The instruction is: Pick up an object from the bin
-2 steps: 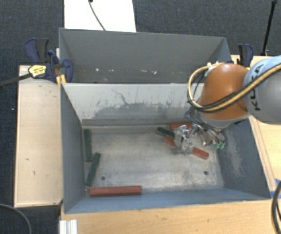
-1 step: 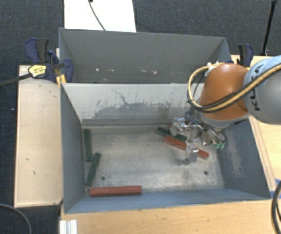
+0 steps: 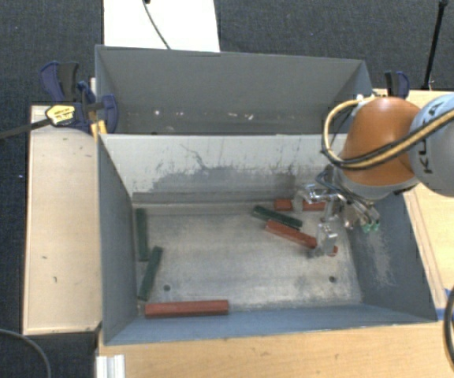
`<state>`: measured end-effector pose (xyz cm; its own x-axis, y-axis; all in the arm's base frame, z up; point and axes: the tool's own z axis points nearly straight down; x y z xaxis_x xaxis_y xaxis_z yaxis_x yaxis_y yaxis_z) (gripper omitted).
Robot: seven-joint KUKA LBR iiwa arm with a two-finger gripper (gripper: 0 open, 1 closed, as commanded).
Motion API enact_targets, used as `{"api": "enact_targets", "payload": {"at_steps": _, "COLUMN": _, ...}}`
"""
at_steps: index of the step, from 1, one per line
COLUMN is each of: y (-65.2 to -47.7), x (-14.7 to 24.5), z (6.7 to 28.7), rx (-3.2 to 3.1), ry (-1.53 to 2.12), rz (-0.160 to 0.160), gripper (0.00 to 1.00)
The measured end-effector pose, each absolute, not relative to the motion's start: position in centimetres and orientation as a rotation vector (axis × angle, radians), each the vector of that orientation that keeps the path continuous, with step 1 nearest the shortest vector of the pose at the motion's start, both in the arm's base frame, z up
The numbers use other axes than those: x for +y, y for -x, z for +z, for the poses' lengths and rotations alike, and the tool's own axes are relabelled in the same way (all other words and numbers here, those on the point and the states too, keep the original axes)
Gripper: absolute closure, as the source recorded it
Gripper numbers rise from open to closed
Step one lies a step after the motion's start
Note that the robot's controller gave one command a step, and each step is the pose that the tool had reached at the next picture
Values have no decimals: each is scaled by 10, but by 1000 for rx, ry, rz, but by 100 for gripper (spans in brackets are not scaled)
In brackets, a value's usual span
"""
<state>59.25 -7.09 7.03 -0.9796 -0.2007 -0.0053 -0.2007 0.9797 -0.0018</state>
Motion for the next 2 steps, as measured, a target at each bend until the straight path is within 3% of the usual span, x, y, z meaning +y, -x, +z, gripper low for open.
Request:
{"api": "enact_targets", "payload": {"at_steps": 1, "y": -592, "x": -68, "z": 71, "rx": 3121, "ry": 316, "rz": 0, "gripper": 100}}
{"api": "enact_targets", "payload": {"at_steps": 2, "y": -572, "x": -69, "z": 245, "rx": 3130, "ry": 41, "rz": -1, "gripper": 100}}
